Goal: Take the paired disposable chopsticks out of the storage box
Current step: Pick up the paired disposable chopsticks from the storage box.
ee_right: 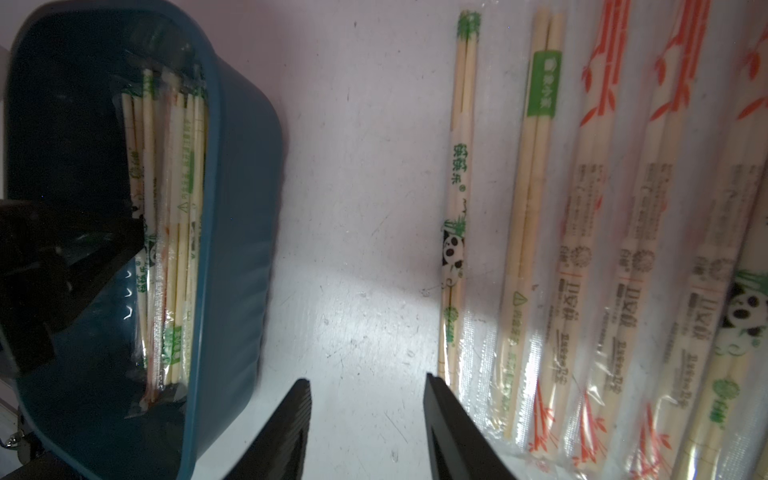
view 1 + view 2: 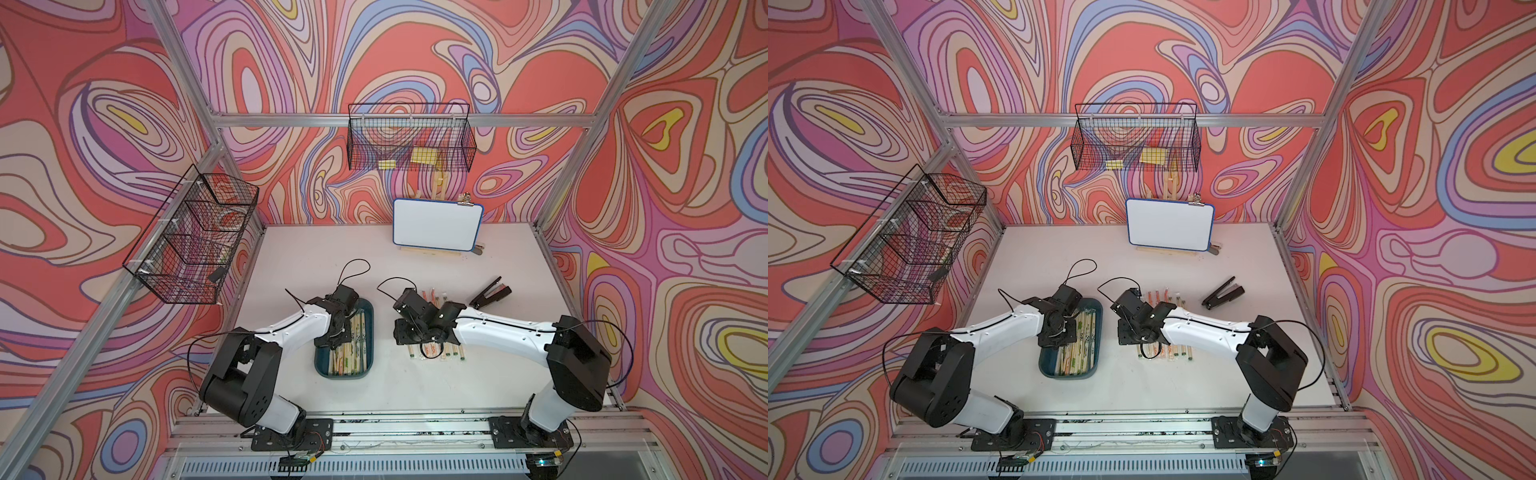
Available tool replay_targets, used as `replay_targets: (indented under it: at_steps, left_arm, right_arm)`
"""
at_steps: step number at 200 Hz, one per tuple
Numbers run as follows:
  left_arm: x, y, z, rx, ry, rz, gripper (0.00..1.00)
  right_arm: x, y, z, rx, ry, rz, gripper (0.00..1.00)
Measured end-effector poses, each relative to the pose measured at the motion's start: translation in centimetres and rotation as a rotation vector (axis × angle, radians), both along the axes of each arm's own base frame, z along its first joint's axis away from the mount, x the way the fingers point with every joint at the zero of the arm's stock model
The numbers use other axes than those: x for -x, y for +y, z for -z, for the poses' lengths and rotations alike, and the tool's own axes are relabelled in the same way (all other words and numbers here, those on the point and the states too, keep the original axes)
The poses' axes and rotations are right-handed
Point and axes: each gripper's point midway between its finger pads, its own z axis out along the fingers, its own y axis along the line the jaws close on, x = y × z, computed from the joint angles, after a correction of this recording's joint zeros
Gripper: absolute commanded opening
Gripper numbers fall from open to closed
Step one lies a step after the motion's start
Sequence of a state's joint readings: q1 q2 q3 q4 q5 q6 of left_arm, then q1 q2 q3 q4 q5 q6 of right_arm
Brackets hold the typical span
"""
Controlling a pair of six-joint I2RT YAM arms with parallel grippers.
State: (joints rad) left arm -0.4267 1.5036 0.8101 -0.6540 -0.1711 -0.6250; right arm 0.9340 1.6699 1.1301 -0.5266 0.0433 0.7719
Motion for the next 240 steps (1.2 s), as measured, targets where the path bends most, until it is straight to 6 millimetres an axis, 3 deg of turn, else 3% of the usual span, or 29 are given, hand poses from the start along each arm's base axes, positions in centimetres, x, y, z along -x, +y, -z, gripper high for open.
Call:
replay_targets:
  at_steps: [53, 165, 198, 240]
  left_arm:
    - [0.0, 0.1, -0.8, 0.000, -0.013, 0.000, 0.00]
    - [-2.8, -0.7, -8.5, 0.044, -0.178, 0.016, 0.00]
    - [-3.7, -2.4, -10.9, 0.100, -0.235, 0.041, 0.00]
    - [-3.6, -7.5, -11.9, 0.182, -0.249, 0.123, 0.00]
  right_arm:
    - [0.1, 0.0, 0.0, -0.002, 0.003, -0.002, 0.50]
    - [-1.0, -0.3, -0.4, -0.013, -0.006, 0.017, 0.50]
    - [-1.9, -0.6, -0.7, -0.022, -0.015, 0.035, 0.50]
    - [-2.9, -2.4, -1.0, -0.028, -0.023, 0.077, 0.49]
